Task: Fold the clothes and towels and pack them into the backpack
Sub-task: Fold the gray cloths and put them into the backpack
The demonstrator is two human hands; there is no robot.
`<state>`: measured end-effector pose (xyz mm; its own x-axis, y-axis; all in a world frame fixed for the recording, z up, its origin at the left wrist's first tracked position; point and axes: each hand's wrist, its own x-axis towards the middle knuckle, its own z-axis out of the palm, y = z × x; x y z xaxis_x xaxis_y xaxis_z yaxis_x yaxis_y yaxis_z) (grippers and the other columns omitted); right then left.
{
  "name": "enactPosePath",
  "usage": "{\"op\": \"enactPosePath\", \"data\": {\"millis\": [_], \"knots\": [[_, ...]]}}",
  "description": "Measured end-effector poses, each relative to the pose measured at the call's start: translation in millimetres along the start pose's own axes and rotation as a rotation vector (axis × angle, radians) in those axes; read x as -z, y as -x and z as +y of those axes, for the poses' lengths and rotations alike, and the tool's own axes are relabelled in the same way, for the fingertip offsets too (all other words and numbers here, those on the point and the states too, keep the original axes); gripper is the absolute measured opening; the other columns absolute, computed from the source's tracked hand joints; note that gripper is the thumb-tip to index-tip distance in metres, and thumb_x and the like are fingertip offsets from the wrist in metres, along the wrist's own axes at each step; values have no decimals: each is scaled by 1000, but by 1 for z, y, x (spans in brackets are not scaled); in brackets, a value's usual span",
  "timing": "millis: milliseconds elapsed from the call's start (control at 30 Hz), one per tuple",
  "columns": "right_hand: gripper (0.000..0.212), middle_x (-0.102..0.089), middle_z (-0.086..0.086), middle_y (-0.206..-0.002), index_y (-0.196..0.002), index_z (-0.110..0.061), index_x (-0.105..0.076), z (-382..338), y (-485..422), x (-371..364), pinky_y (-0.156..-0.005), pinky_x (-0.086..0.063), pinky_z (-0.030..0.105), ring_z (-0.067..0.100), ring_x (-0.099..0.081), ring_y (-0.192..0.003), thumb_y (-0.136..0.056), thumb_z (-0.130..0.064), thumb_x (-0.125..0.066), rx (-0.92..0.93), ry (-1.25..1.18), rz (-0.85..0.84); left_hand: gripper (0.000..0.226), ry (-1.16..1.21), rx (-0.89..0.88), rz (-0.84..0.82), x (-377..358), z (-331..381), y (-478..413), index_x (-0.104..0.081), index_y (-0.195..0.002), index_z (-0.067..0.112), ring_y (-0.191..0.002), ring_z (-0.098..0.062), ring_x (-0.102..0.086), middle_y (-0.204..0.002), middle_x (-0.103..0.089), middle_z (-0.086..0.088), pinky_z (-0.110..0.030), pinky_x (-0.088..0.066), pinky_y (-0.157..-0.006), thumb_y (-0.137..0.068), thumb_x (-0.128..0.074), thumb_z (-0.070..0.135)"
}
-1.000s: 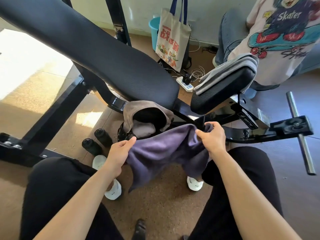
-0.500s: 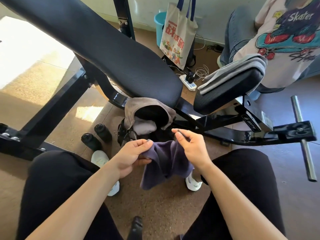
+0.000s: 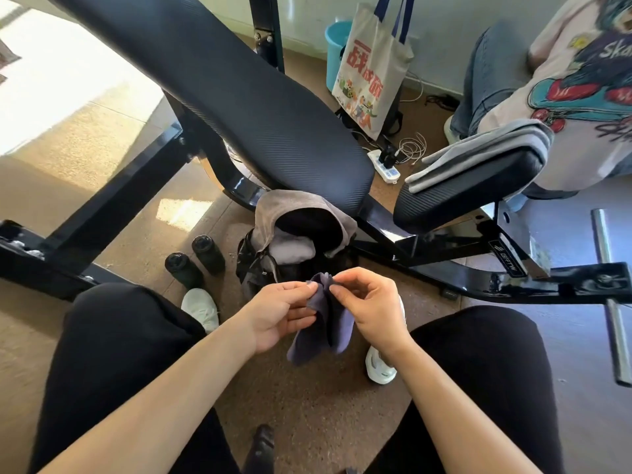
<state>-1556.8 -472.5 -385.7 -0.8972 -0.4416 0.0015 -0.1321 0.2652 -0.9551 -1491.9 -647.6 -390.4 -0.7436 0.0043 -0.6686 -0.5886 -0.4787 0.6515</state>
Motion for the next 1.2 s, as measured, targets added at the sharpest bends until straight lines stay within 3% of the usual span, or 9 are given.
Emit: {"op": "enactPosePath", "data": {"millis": [267, 600, 700, 800, 900, 967, 1033, 1100, 1200], "knots": [[15, -75, 1, -96, -93, -6, -79, 7, 5, -10, -84, -58, 28, 11, -72, -92, -82, 3, -76, 208, 151, -79, 13, 98, 40, 56, -3, 1, 1, -70, -98, 12, -65, -10, -68, -71, -71, -1, -22, -59, -63, -102, -58, 16], [23, -71, -2, -100, -97, -9, -81, 10, 5, -12, -83, -56, 22, 8, -69, -94, -81, -1, -67, 268, 236, -114, 14, 94, 8, 55, -2, 3, 4, -76, -94, 11, -69, -12, -69, -78, -72, -3, -23, -58, -65, -95, -67, 22], [29, -69, -1, -100, -93, -12, -82, 7, 6, -10, -81, -56, 22, 9, -67, -94, -78, 1, -61, 145, 167, -153, 10, 6, -66, 7, 1, 2, 5, -76, -97, 12, -69, -10, -71, -82, -74, -4, -21, -57, -64, -94, -67, 10], [28, -68, -1, -95, -86, -14, -78, 4, 4, -6, -75, -59, 38, 16, -68, -87, -80, 8, -61, 35, 108, -86, 20, -122, -187, -3, 1, 3, 6, -76, -91, 12, -70, -9, -70, -79, -75, -3, -19, -55, -62, -93, -63, -4], [37, -68, 0, -104, -105, -18, -69, 1, 1, 1, -79, -55, 31, 17, -66, -96, -80, 9, -66, 20, 113, -25, 33, -430, -408, 10, 6, 8, 8, -78, -83, 18, -73, -3, -66, -75, -73, 3, -15, -51, -67, -90, -61, -9], [58, -63, -10, -124, -127, -27, -63, 3, -1, 5, -95, -45, 16, 5, -54, -118, -78, 2, -69, 60, 205, -137, 39, -562, -491, -57, 12, 13, 13, -79, -79, 29, -78, -4, -64, -79, -72, 1, -16, -50, -72, -90, -63, -5], [68, -59, -18, -132, -134, -33, -60, 5, -2, 5, -103, -33, 8, 0, -43, -127, -75, -2, -70, 72, 285, -256, 30, -617, -508, -143, 18, 17, 18, -77, -81, 30, -82, -9, -63, -84, -72, -7, -21, -50, -76, -89, -62, 6], [59, -64, -20, -124, -126, -32, -67, 6, -3, 1, -104, -36, 14, 1, -47, -123, -74, -5, -70, 65, 328, -339, 18, -615, -510, -195, 25, 21, 21, -74, -86, 22, -83, -16, -61, -88, -69, -16, -29, -48, -79, -86, -59, 11], [41, -72, -13, -106, -114, -24, -73, 5, -3, -5, -96, -47, 22, 3, -62, -107, -76, -8, -69, -5, 277, -462, 11, -527, -497, -229, 35, 23, 25, -71, -86, 16, -85, -20, -62, -87, -69, -12, -34, -48, -80, -82, -61, 19]]}}
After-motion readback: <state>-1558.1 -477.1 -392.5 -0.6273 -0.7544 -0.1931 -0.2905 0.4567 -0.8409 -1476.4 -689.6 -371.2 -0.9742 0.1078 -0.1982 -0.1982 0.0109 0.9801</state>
